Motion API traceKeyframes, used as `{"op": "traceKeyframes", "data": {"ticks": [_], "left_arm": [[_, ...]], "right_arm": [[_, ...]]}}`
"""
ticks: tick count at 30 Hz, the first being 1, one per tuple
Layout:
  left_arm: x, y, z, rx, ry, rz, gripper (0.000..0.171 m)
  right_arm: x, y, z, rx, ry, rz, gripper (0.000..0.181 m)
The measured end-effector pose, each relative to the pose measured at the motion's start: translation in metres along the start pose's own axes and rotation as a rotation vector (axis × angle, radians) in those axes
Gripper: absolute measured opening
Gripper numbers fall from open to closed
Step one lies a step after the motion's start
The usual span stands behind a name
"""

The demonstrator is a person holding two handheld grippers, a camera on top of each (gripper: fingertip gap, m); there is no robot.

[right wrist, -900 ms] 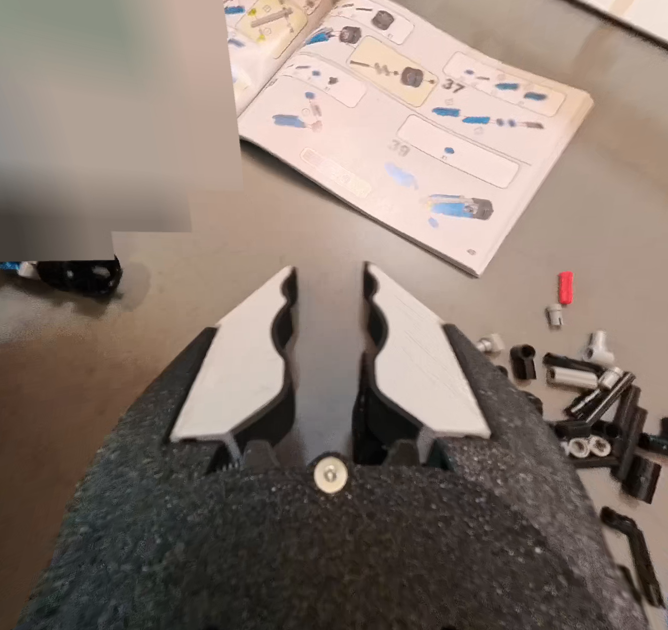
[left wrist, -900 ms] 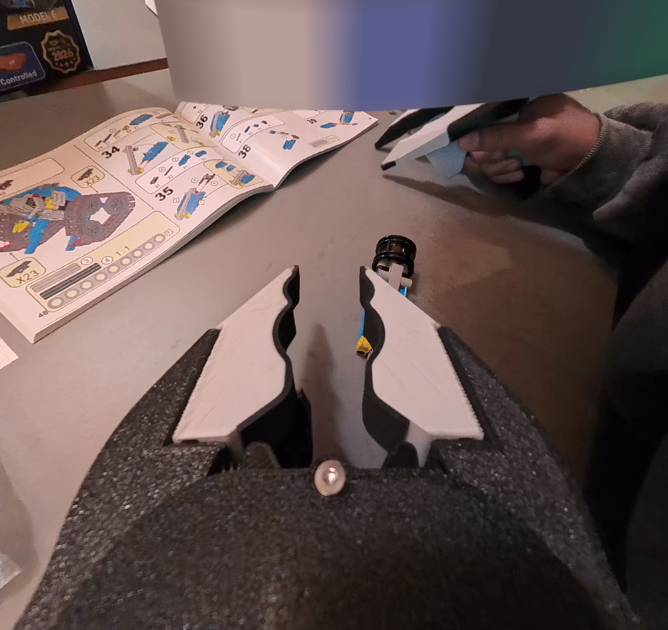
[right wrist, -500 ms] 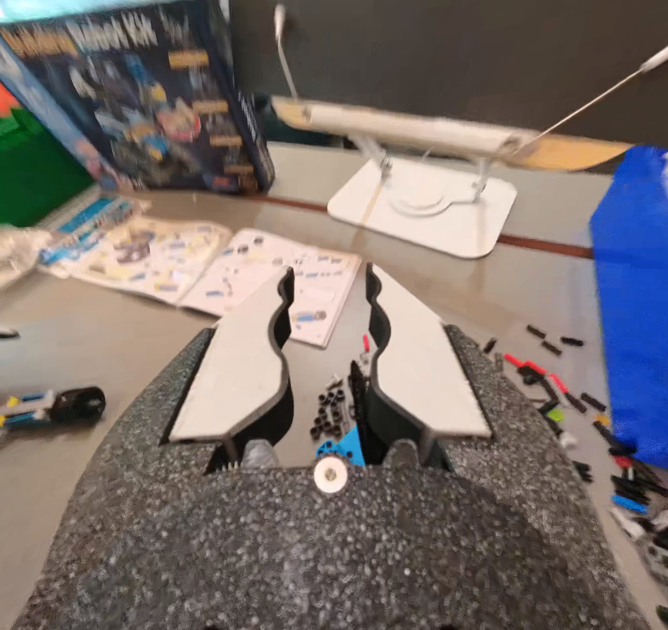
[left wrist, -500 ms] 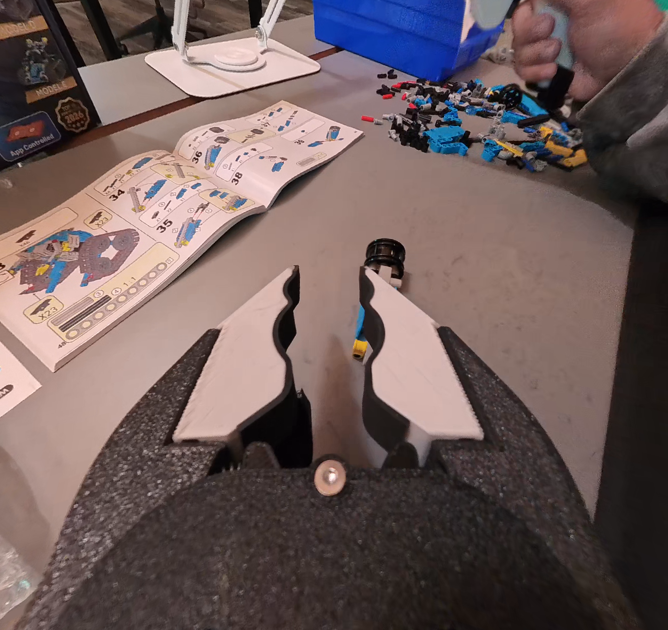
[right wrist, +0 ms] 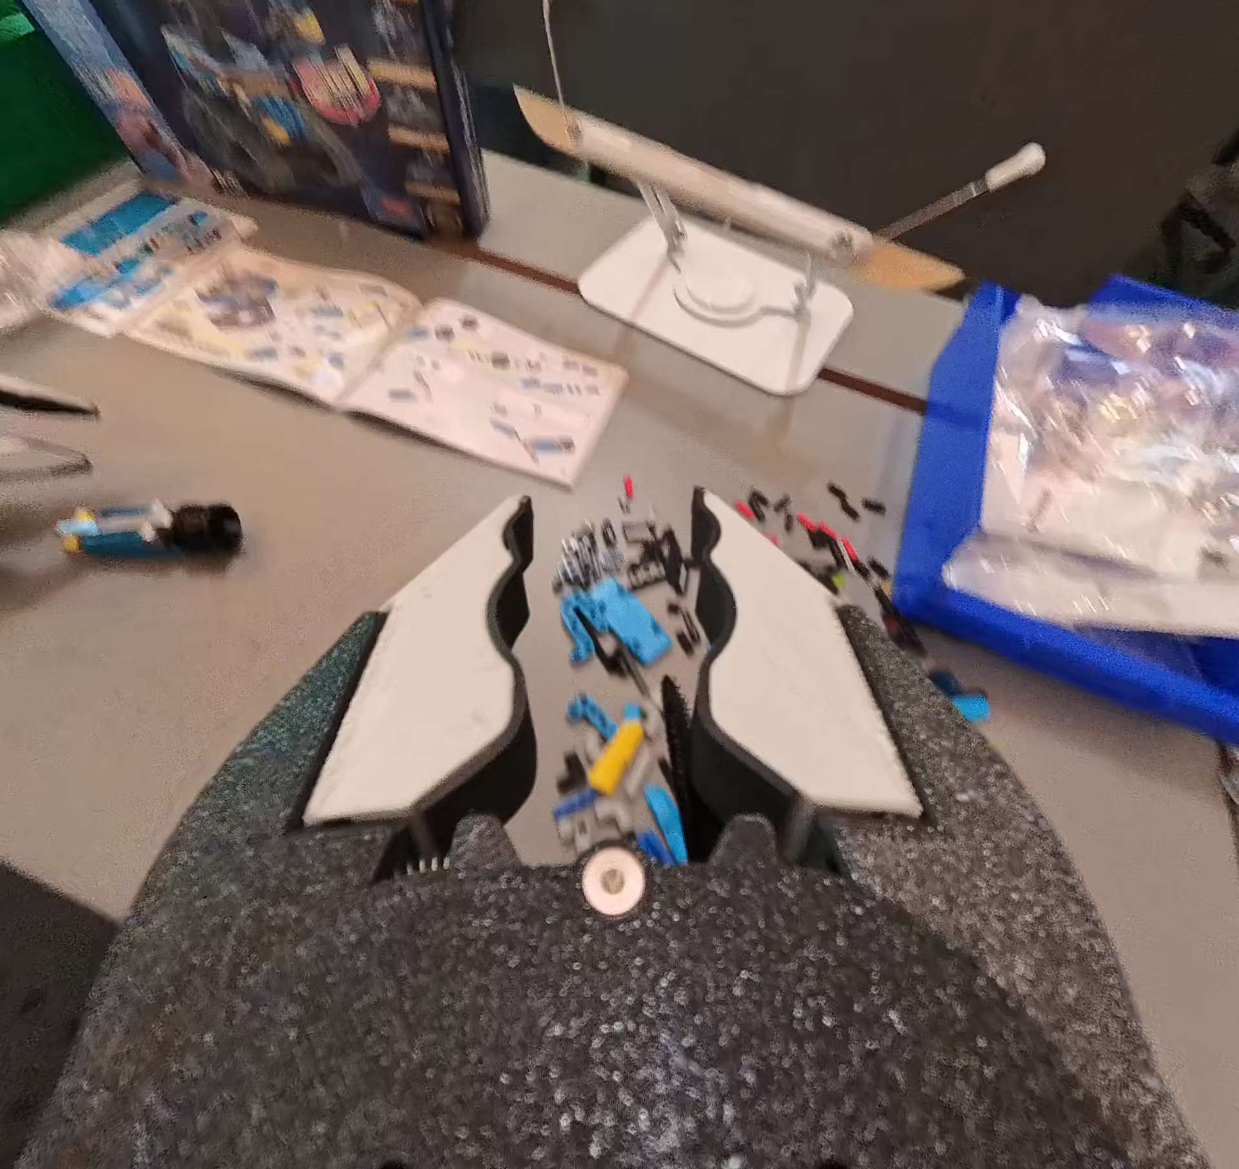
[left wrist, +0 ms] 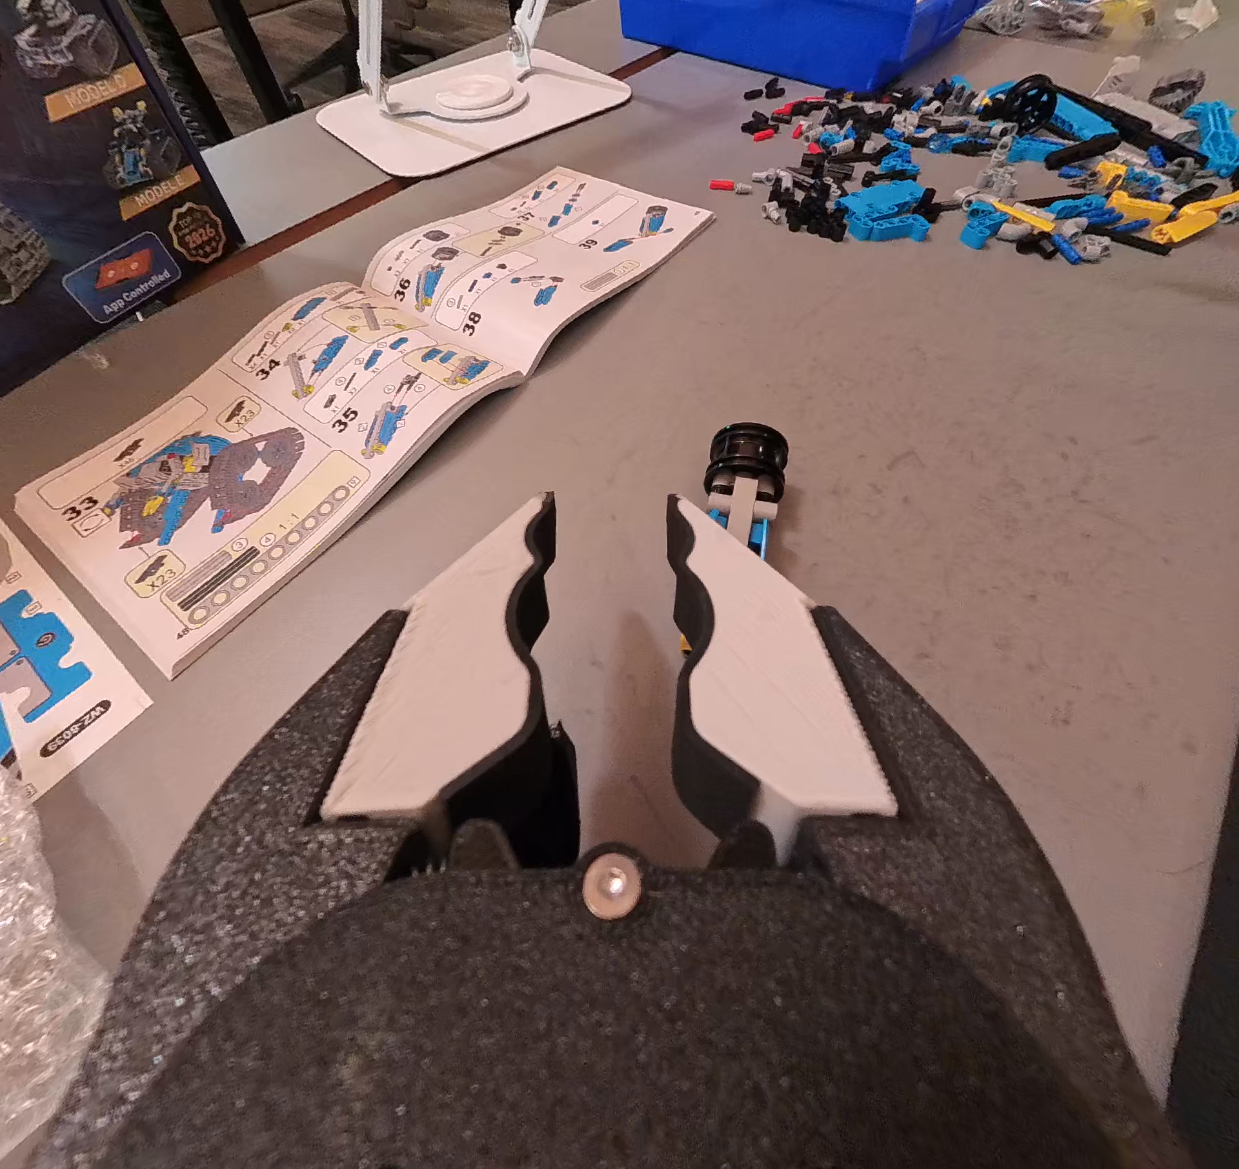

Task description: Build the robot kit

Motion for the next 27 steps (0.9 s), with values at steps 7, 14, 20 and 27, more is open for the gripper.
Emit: {"op": "traceKeyframes", "data": {"ticks": [7, 14, 20, 27], "left_arm": [[0.005, 0.002, -0.002, 0.018, 0.0, 0.054, 0.033], [0.005, 0.008, -0.01, 0.098, -0.032, 0.028, 0.033], [0.004, 0.007, -0.009, 0.096, -0.05, 0.008, 0.033], [0.004, 0.009, -0.007, 0.105, -0.064, 0.001, 0.033]], "right_arm": [[-0.071, 0.103, 0.069, 0.134, 0.093, -0.148, 0.041], [-0.066, 0.206, 0.105, 0.219, 0.013, -0.281, 0.037], [-0.06, 0.217, 0.099, 0.264, 0.055, -0.191, 0.035], [-0.016, 0.196, 0.093, 0.284, -0.235, -0.176, 0.031]]}}
Point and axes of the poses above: each gripper's, where its closed fingertips meet, z back along the fingers, y out of its underside, x = y × z across the jaws, the point moved 5 cm from there along z, back along the fingers, and after that the axes turned 14 degrees about y, right-handed, at the moved point
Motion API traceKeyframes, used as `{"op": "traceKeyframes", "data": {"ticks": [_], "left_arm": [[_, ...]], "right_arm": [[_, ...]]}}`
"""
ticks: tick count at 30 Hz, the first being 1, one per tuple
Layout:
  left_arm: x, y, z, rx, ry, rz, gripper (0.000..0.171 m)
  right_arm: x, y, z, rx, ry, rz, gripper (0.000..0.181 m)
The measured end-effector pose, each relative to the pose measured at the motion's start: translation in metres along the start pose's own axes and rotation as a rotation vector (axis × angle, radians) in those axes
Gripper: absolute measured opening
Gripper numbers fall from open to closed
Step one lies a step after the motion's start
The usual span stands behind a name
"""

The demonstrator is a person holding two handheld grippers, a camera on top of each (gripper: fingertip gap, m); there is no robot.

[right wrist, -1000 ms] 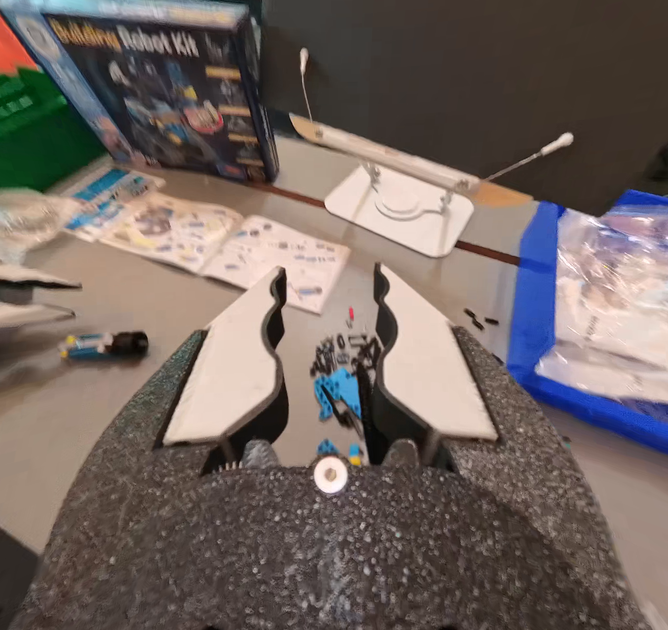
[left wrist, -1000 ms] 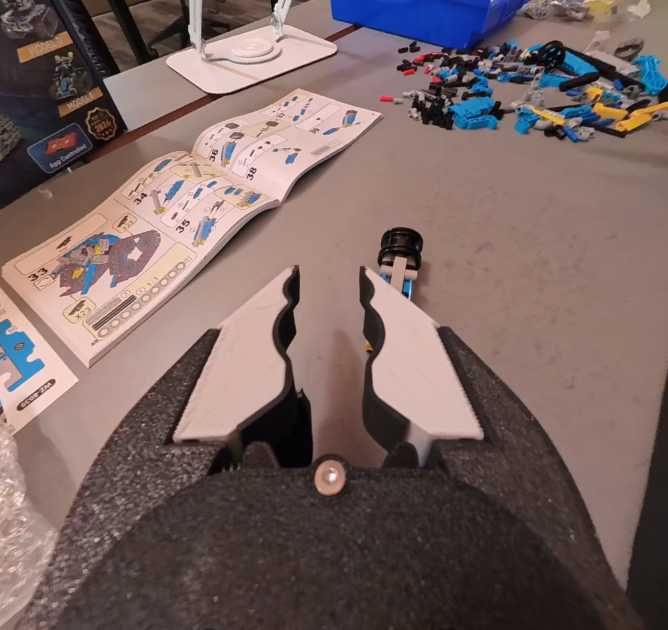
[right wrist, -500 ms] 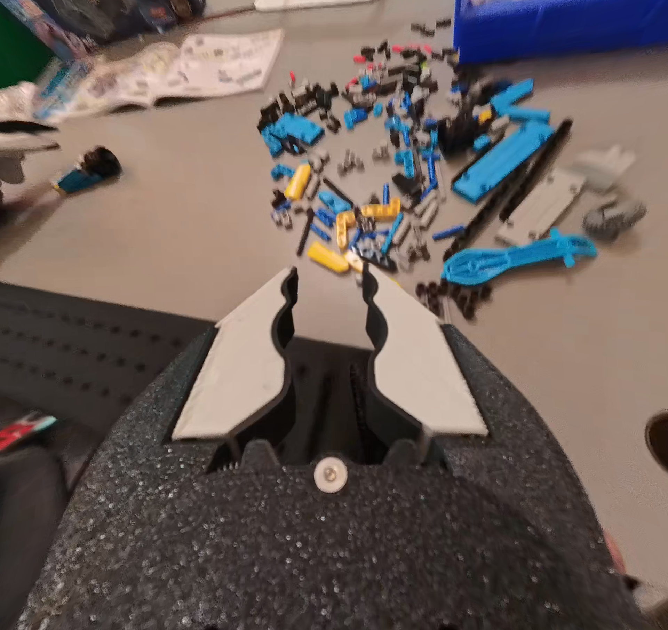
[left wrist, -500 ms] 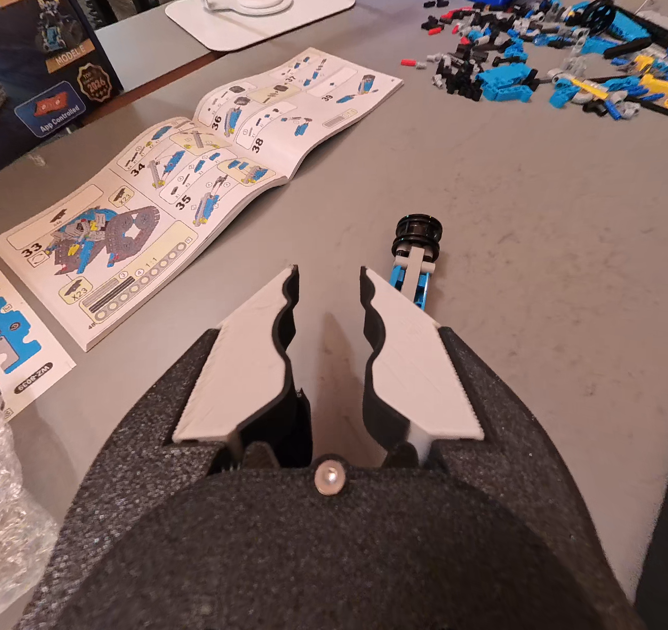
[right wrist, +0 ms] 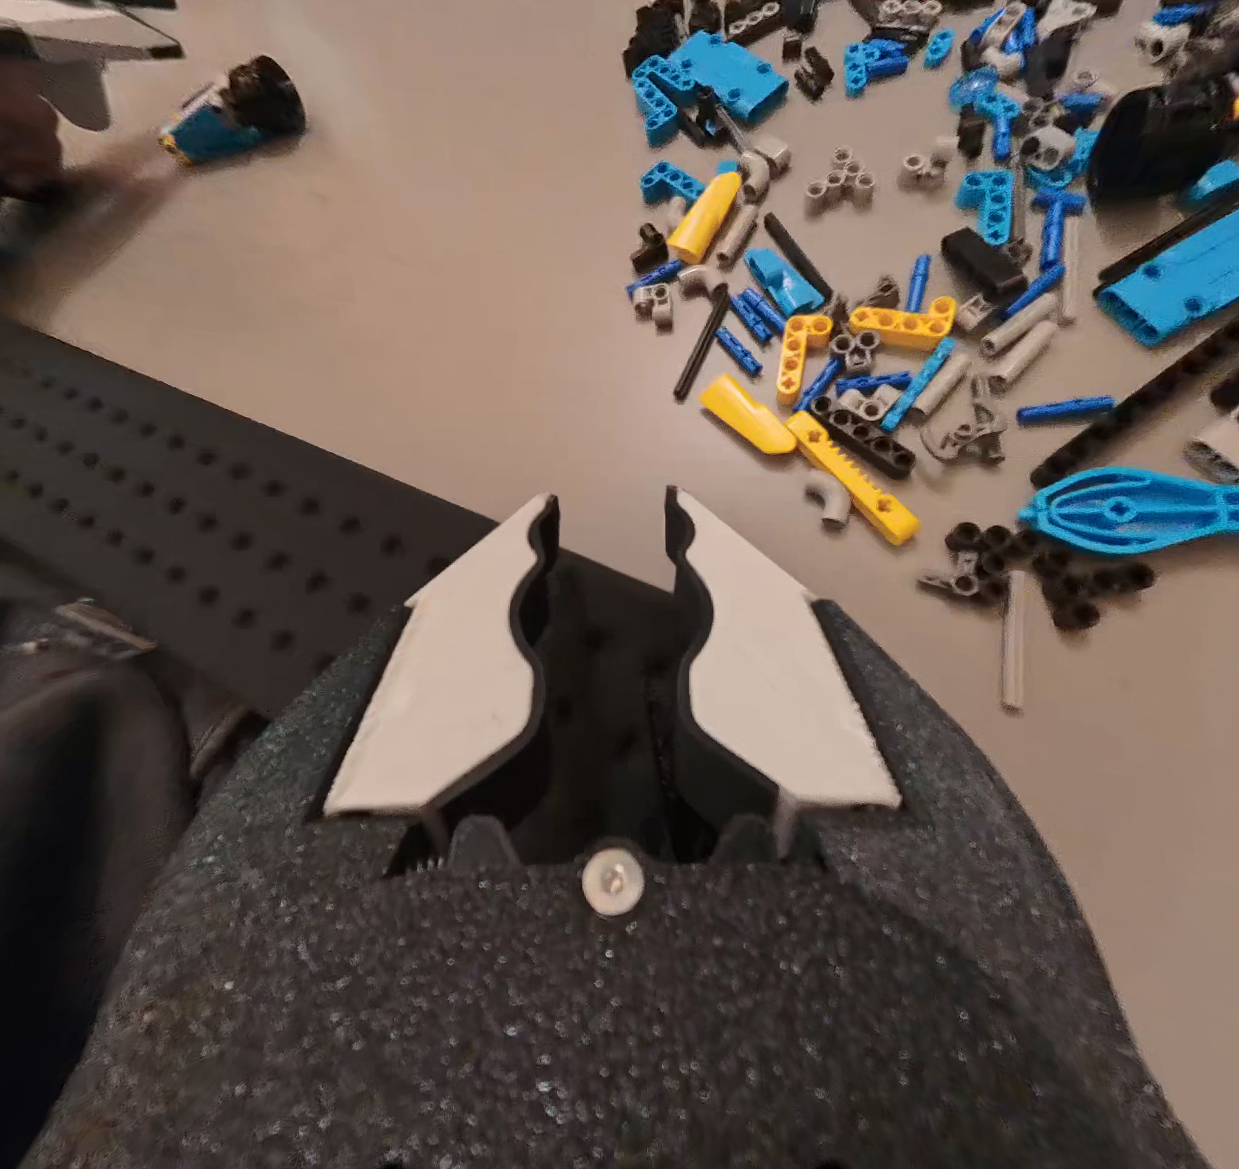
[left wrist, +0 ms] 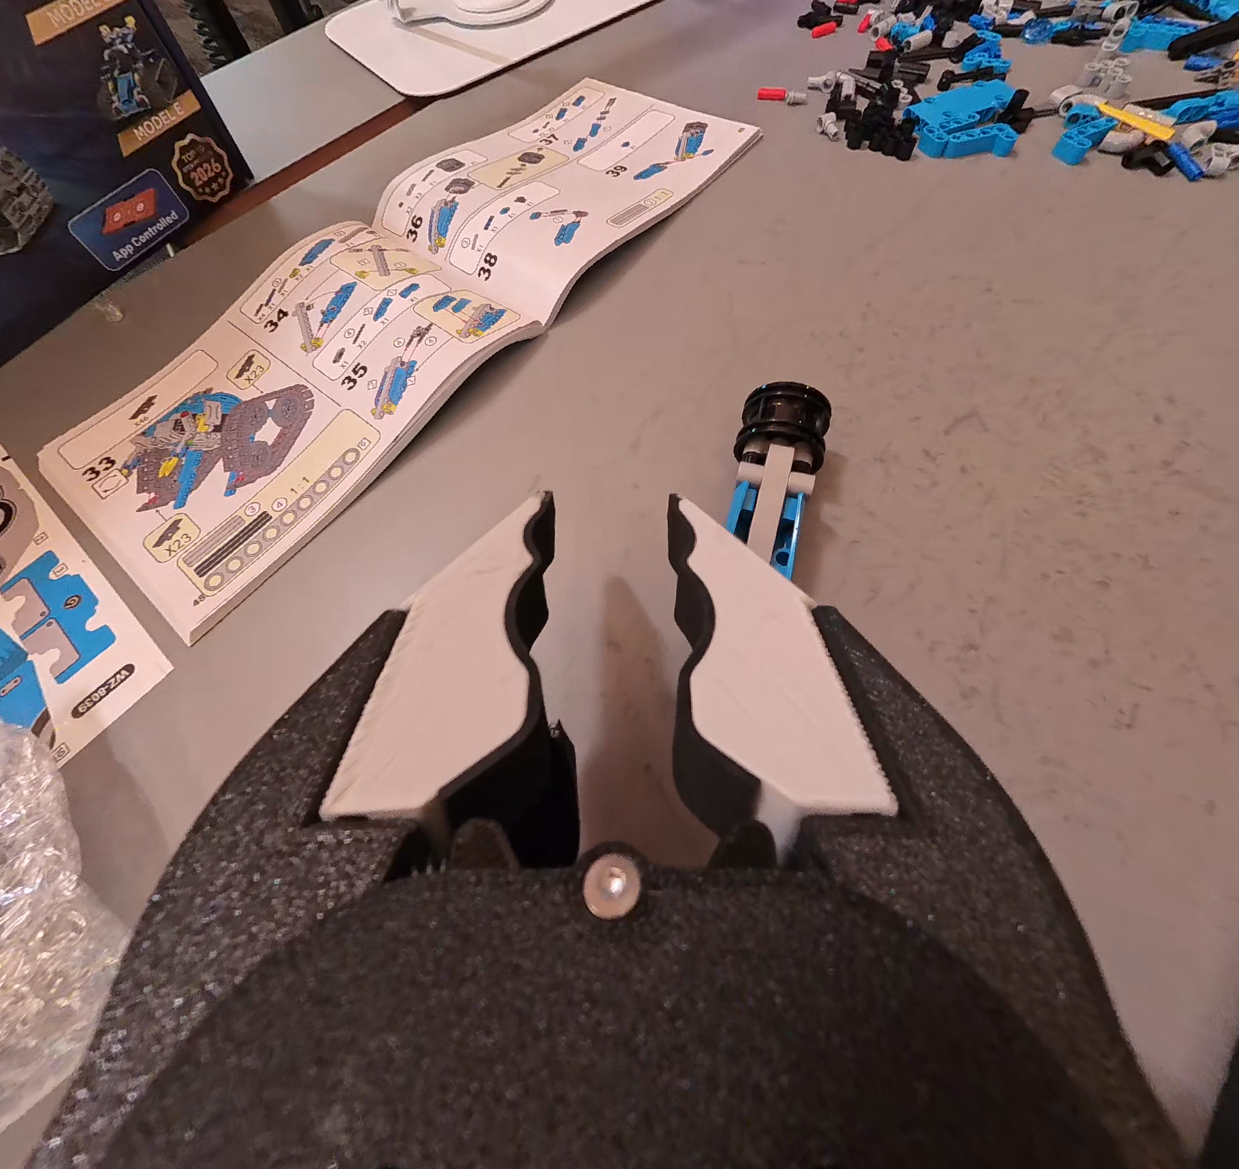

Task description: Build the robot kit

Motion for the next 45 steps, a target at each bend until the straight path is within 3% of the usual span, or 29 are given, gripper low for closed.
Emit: {"op": "traceKeyframes", "data": {"ticks": [3, 9, 13, 17, 20, 28, 34, 37, 41, 45], "left_arm": [[-0.001, 0.0, 0.002, -0.008, -0.009, -0.01, 0.033], [0.001, 0.0, 0.001, -0.008, 0.0, 0.012, 0.033], [0.002, 0.0, 0.001, -0.008, 0.007, 0.024, 0.033], [0.003, 0.001, 0.0, 0.001, 0.014, 0.039, 0.033], [0.004, 0.001, 0.0, -0.001, 0.015, 0.049, 0.033], [0.004, 0.001, 0.0, -0.005, 0.022, 0.059, 0.033], [0.002, 0.002, -0.001, 0.011, 0.019, 0.037, 0.033], [0.0, 0.003, -0.003, 0.025, 0.015, 0.02, 0.033], [-0.003, 0.003, -0.004, 0.038, 0.006, -0.009, 0.033], [-0.004, 0.004, -0.005, 0.051, 0.0, -0.025, 0.033]], "right_arm": [[-0.014, -0.005, -0.006, 0.023, 0.093, 0.052, 0.031], [-0.028, -0.028, -0.039, 0.044, 0.124, 0.117, 0.031], [-0.033, -0.05, -0.063, 0.044, 0.085, 0.161, 0.027], [-0.044, -0.053, -0.083, 0.078, 0.052, 0.168, 0.026], [-0.042, -0.053, -0.087, 0.083, -0.015, 0.153, 0.021], [-0.046, -0.053, -0.09, 0.086, 0.007, 0.193, 0.0], [-0.043, -0.06, -0.078, 0.052, 0.037, 0.219, 0.0], [-0.045, -0.06, -0.083, 0.083, 0.07, 0.205, 0.022], [-0.047, -0.055, -0.091, 0.111, 0.103, 0.241, 0.021], [-0.046, -0.054, -0.093, 0.108, 0.047, 0.202, 0.008]]}}
Point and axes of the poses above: each gripper's, where its closed fingertips meet, z back along the fingers, y out of its underside, x = y × z across the jaws, the point moved 5 cm from there along z, back along the fingers, and after that the axes turned 14 degrees about y, right-handed, at the moved point
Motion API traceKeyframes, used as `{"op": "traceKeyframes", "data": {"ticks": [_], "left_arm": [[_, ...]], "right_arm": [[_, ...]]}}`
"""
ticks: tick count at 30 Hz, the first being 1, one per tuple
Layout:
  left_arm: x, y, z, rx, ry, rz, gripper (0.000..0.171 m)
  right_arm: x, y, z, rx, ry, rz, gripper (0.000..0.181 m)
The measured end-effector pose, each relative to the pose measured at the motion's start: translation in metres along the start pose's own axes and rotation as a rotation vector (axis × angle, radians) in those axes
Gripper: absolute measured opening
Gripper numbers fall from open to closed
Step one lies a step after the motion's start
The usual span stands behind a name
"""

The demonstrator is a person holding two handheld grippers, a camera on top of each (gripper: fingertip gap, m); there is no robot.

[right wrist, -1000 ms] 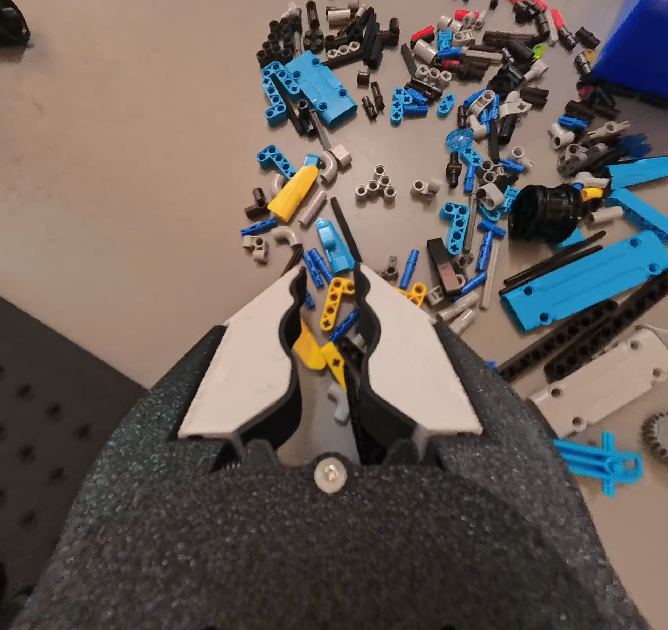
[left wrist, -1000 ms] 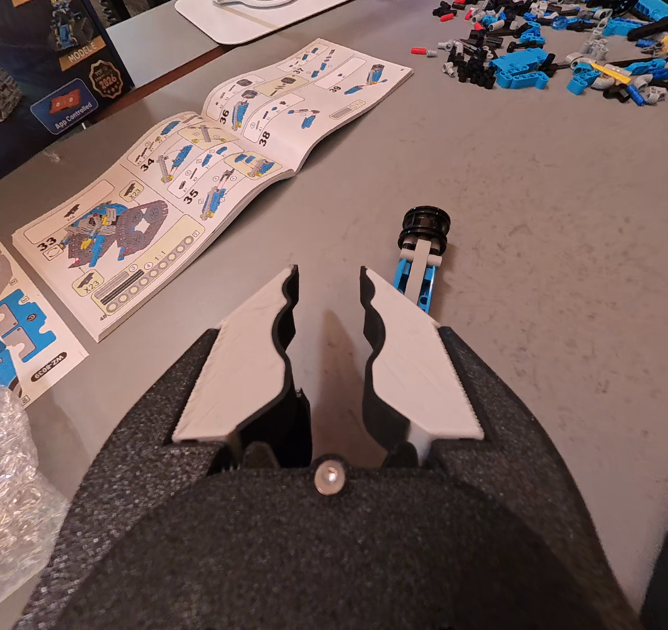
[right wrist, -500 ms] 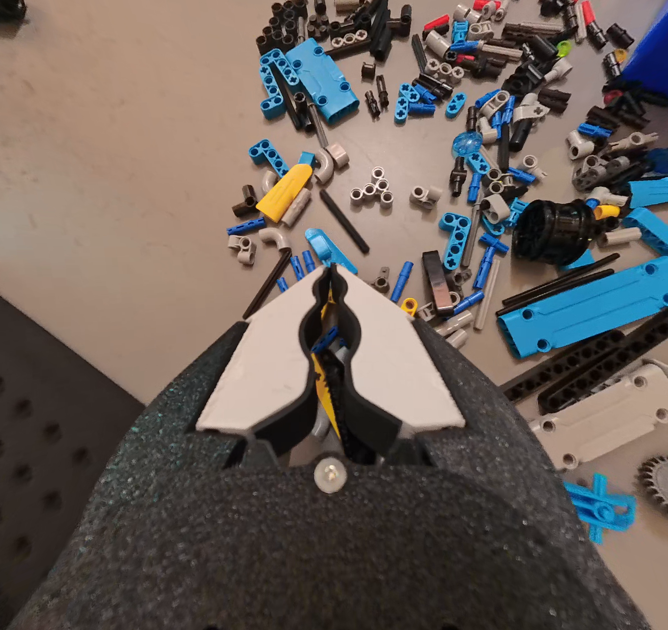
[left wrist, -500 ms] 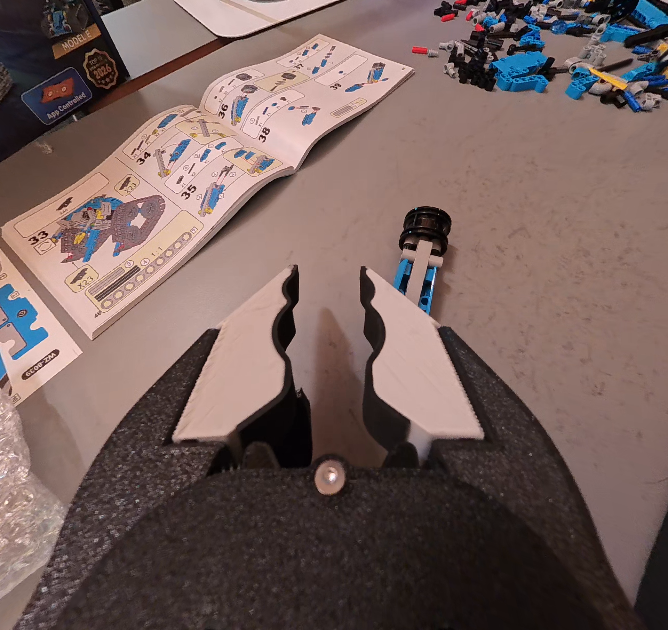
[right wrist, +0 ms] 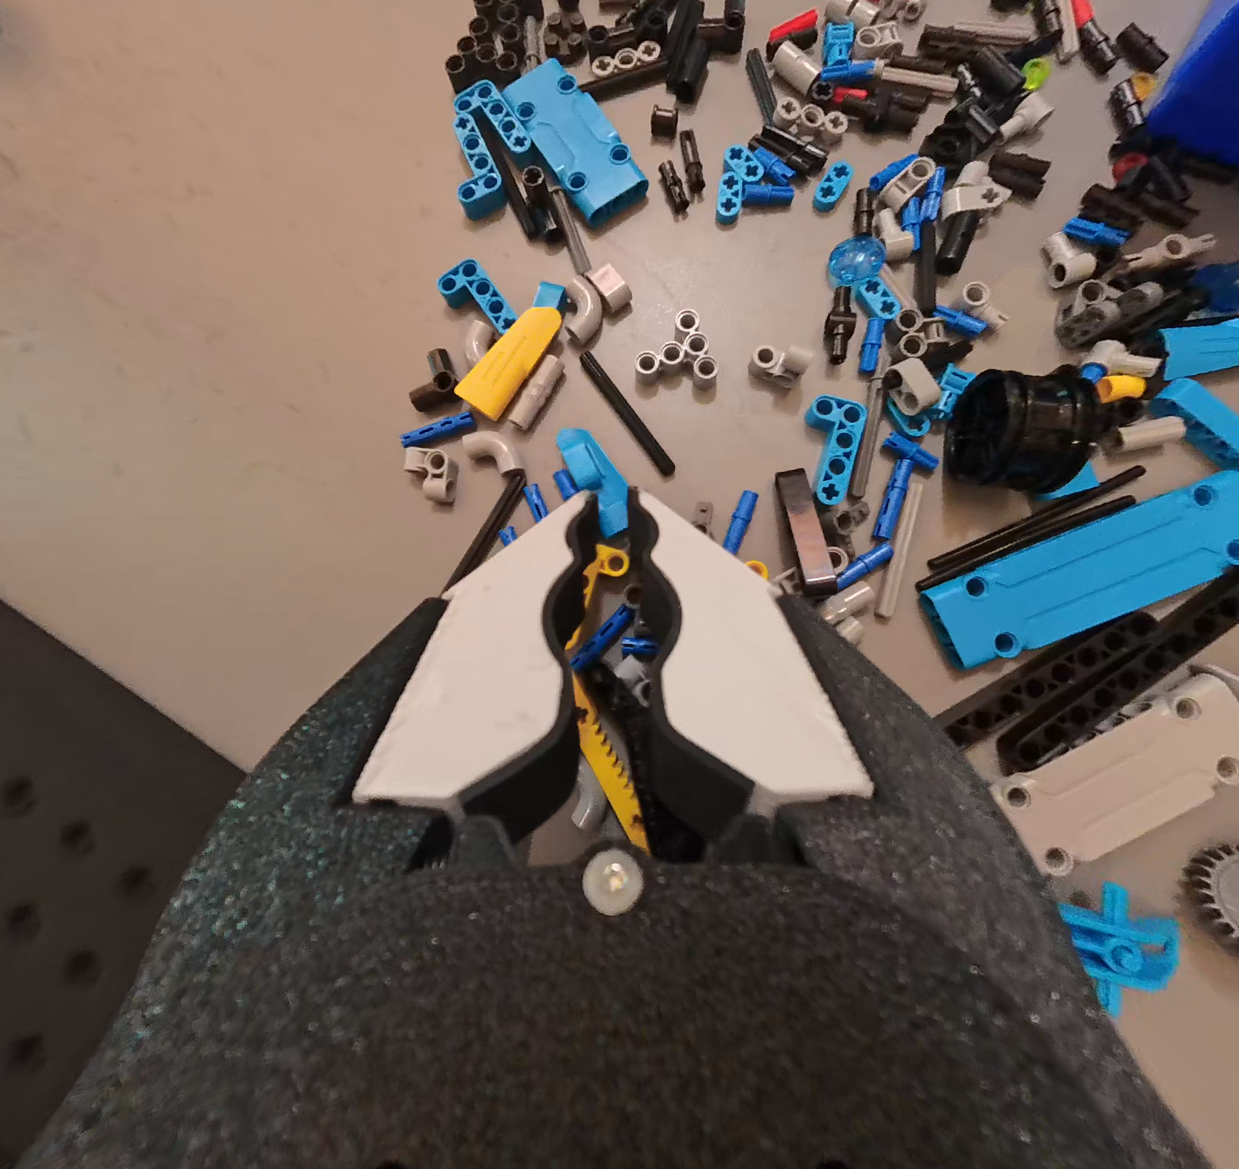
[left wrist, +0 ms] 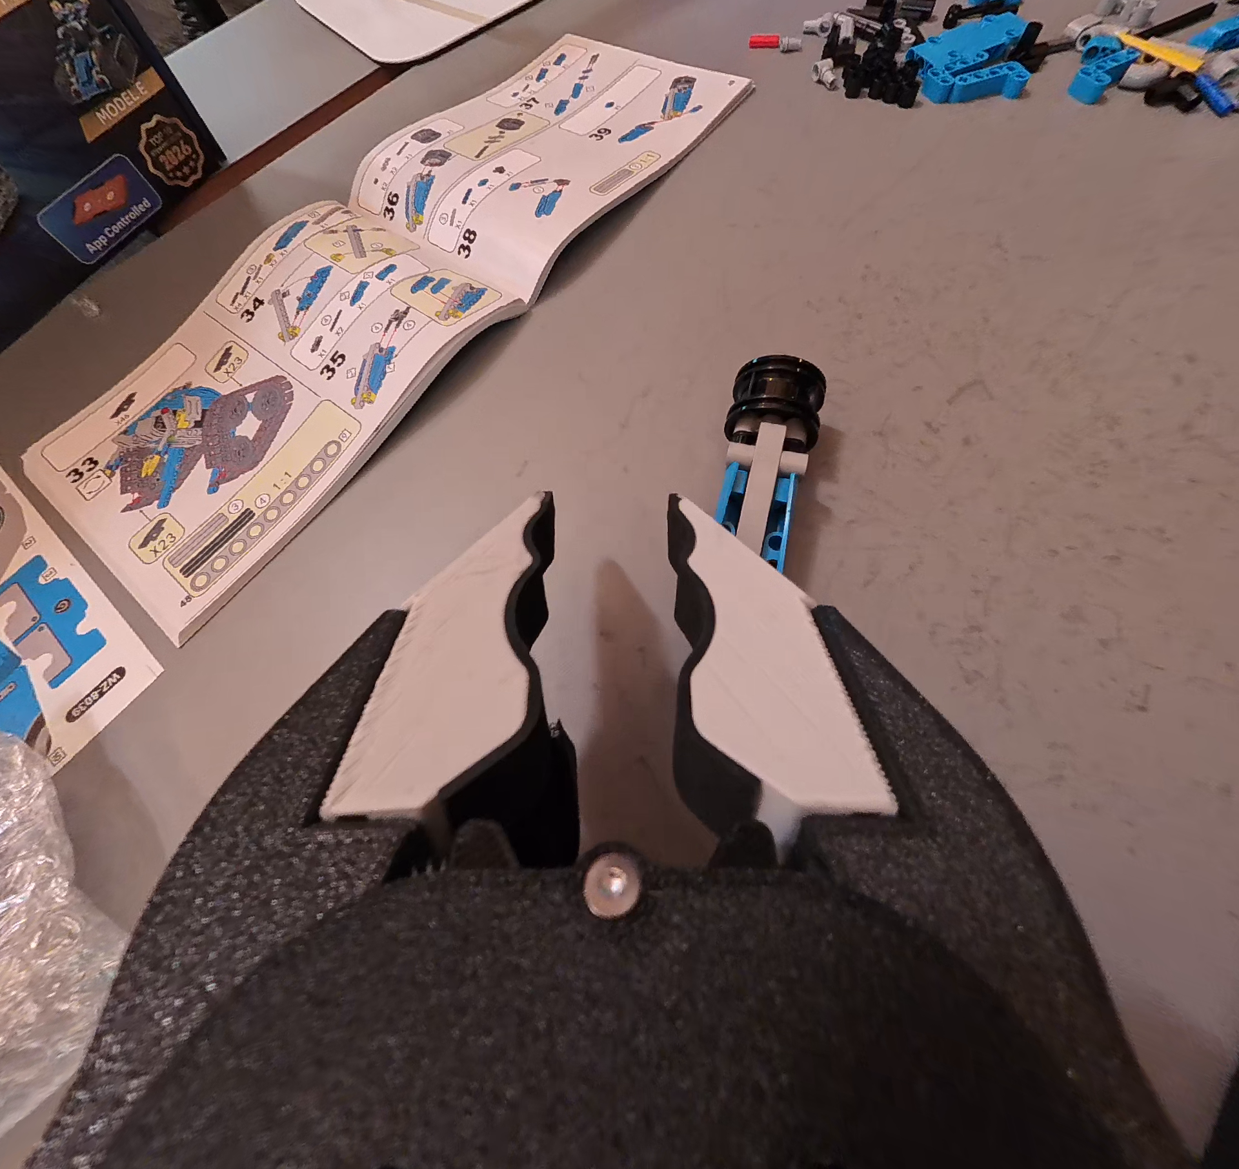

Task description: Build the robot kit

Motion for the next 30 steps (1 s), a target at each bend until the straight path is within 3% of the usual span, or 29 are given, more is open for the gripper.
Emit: {"op": "traceKeyframes", "data": {"ticks": [11, 15, 30], "left_arm": [[0.0, 0.0, 0.0, -0.003, 0.001, -0.003, 0.033], [-0.001, 0.0, 0.0, 0.001, -0.001, -0.012, 0.033], [-0.002, 0.0, 0.0, -0.001, -0.005, -0.025, 0.033]], "right_arm": [[0.0, -0.007, 0.017, -0.017, 0.051, 0.051, 0.0], [0.01, -0.005, 0.013, 0.033, 0.0, 0.042, 0.016], [0.02, -0.003, 0.008, 0.073, 0.019, 0.094, 0.015]]}}
Point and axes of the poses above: each gripper's, where its closed fingertips meet, z back along the fingers, y out of its underside, x = y × z across the jaws, the point moved 5 cm from there along z, back along the fingers, and after that the axes turned 14 degrees about y, right-handed, at the moved point
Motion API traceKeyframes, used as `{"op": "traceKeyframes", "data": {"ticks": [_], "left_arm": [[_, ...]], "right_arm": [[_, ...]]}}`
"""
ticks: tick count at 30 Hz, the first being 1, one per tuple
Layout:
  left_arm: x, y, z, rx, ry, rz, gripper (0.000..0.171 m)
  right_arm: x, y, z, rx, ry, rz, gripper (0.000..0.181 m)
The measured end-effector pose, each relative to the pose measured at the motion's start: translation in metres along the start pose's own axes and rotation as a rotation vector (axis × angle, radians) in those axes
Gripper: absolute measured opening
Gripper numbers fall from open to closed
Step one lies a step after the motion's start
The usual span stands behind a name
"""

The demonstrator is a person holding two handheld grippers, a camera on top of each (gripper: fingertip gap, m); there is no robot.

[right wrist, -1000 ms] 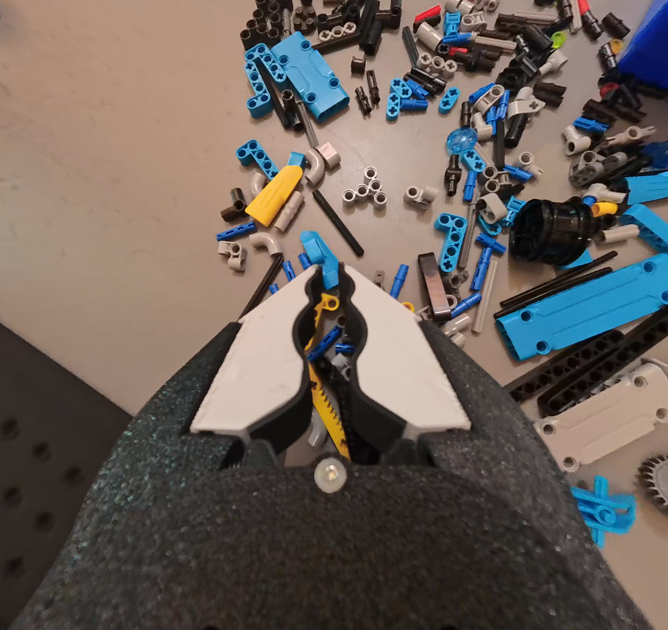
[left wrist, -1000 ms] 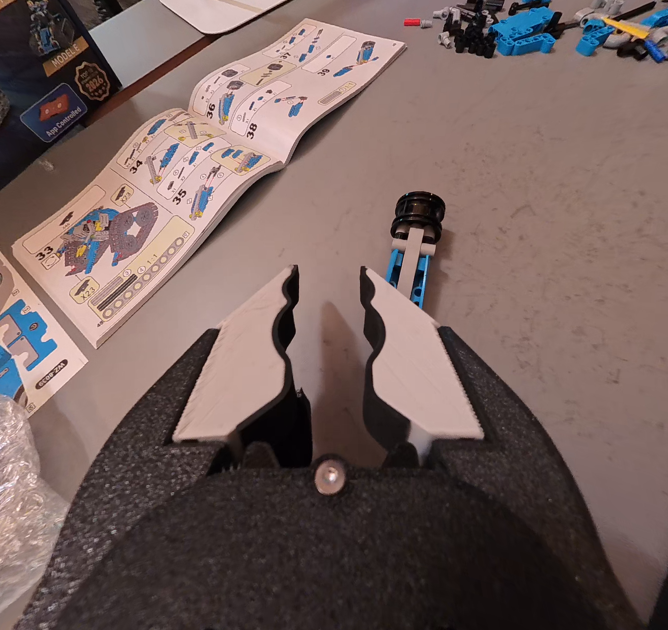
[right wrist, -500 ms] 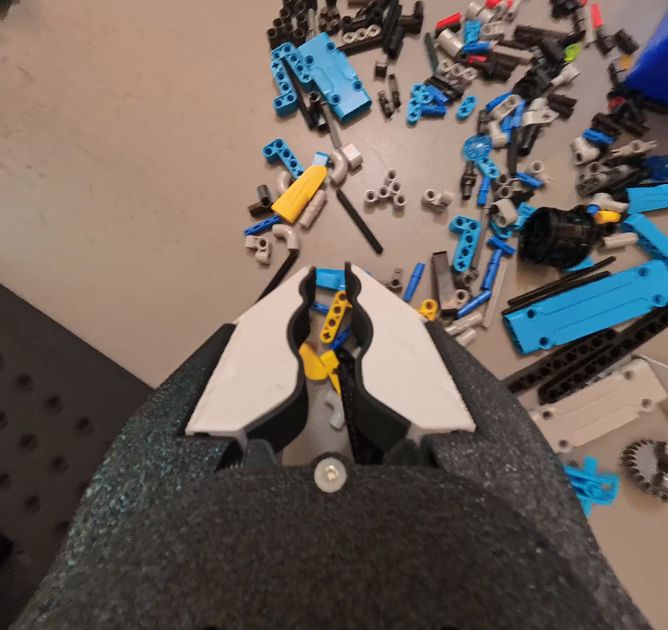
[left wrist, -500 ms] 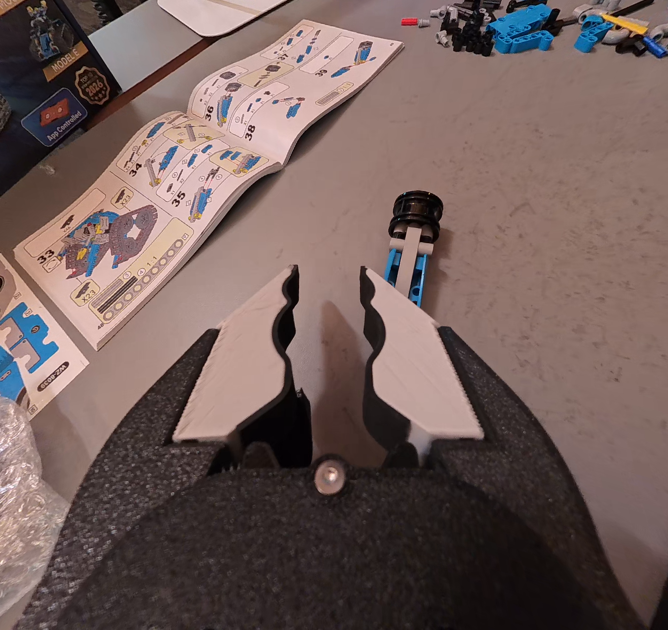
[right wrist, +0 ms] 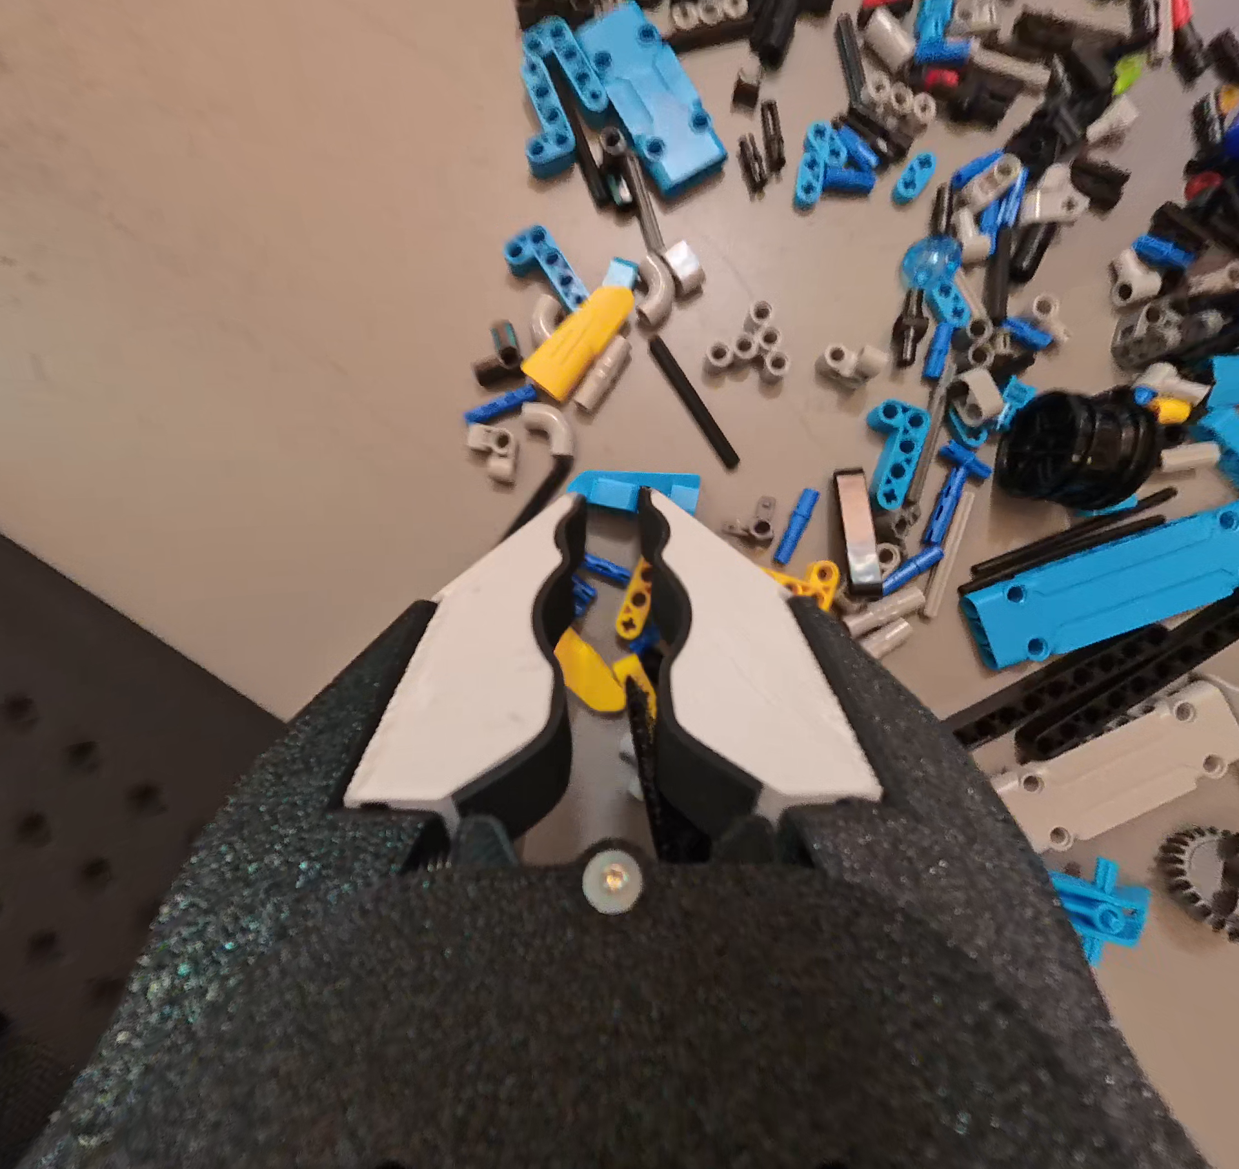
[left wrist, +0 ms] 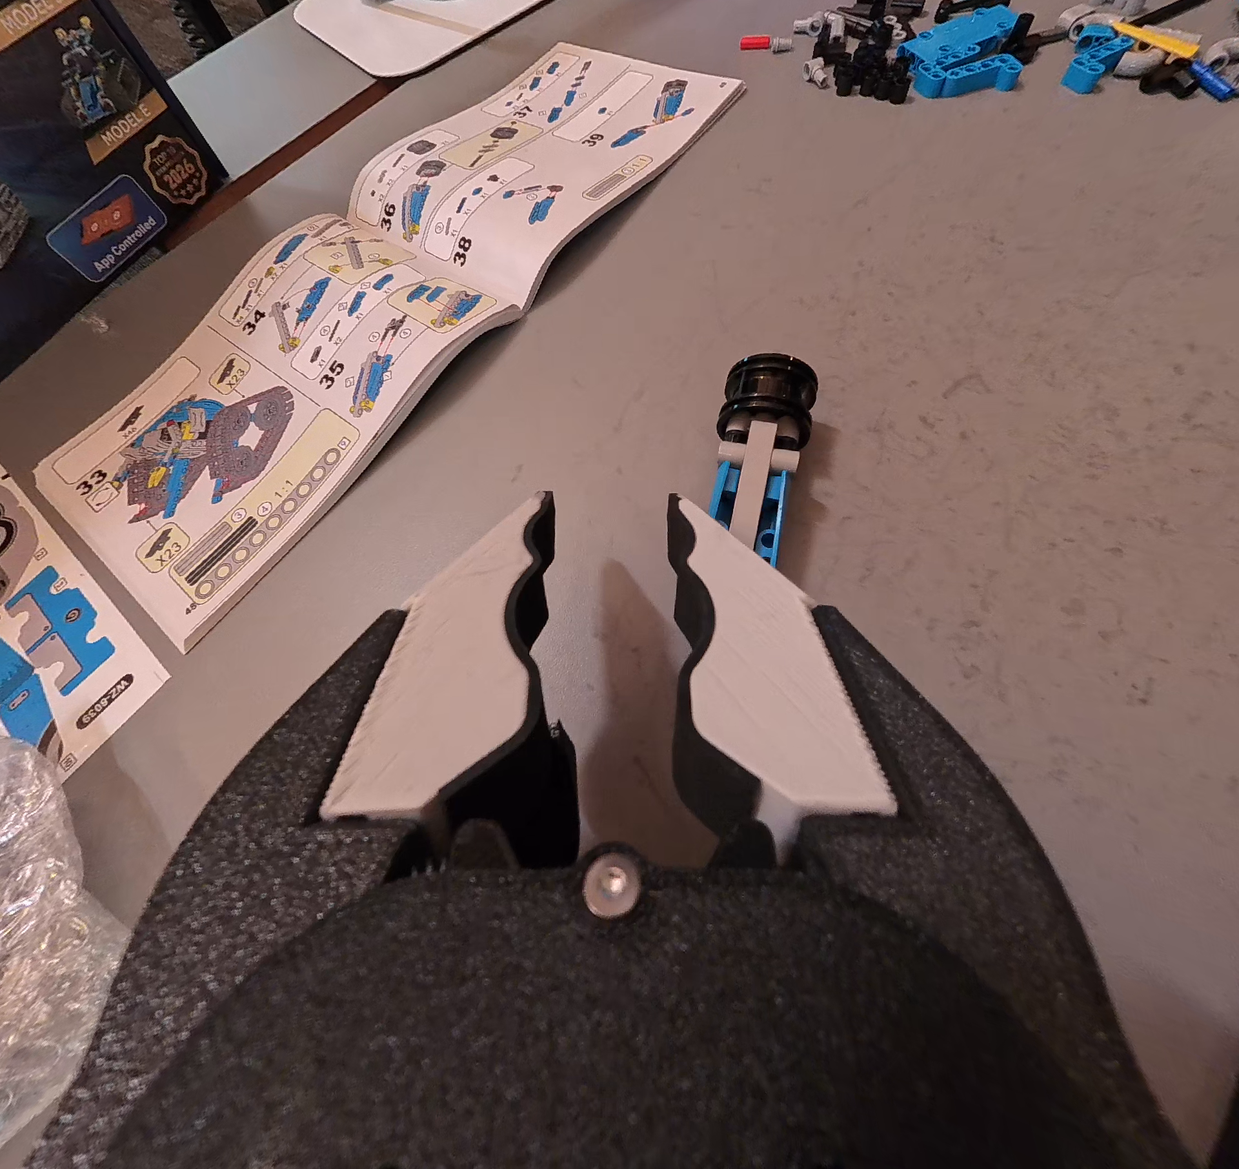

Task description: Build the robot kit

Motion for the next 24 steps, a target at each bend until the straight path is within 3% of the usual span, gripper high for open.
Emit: {"op": "traceKeyframes", "data": {"ticks": [3, 8, 10, 12, 16, 19, 22, 24], "left_arm": [[0.0, 0.0, 0.0, 0.002, 0.001, 0.003, 0.033], [0.001, 0.0, 0.0, 0.002, 0.003, 0.009, 0.033], [0.001, 0.0, 0.0, 0.0, 0.004, 0.01, 0.033], [0.001, 0.0, 0.0, -0.003, 0.005, 0.011, 0.033], [0.001, 0.0, 0.0, -0.004, 0.003, 0.007, 0.033], [0.0, 0.0, 0.0, 0.0, 0.002, 0.002, 0.033], [0.0, 0.0, 0.0, -0.002, 0.0, 0.001, 0.033], [0.0, 0.0, 0.001, -0.005, 0.001, 0.004, 0.033]], "right_arm": [[0.029, -0.029, 0.016, -0.101, -0.055, 0.042, 0.015], [0.162, -0.086, 0.026, -0.307, -0.378, 0.141, 0.016], [0.209, -0.097, 0.016, -0.305, -0.472, 0.18, 0.016], [0.236, -0.105, 0.0, -0.252, -0.455, 0.262, 0.016], [0.248, -0.112, -0.033, -0.192, -0.334, 0.34, 0.016], [0.24, -0.111, -0.04, -0.175, -0.317, 0.274, 0.016], [0.204, -0.11, -0.02, -0.159, -0.317, 0.059, 0.061], [0.162, -0.103, 0.011, -0.246, -0.371, -0.123, 0.048]]}}
Point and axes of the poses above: each gripper's, where its closed fingertips meet, z back along the fingers, y out of its underside, x = y × z across the jaws, the point moved 5 cm from there along z, back along the fingers, and after that the axes turned 14 degrees about y, right-handed, at the moved point
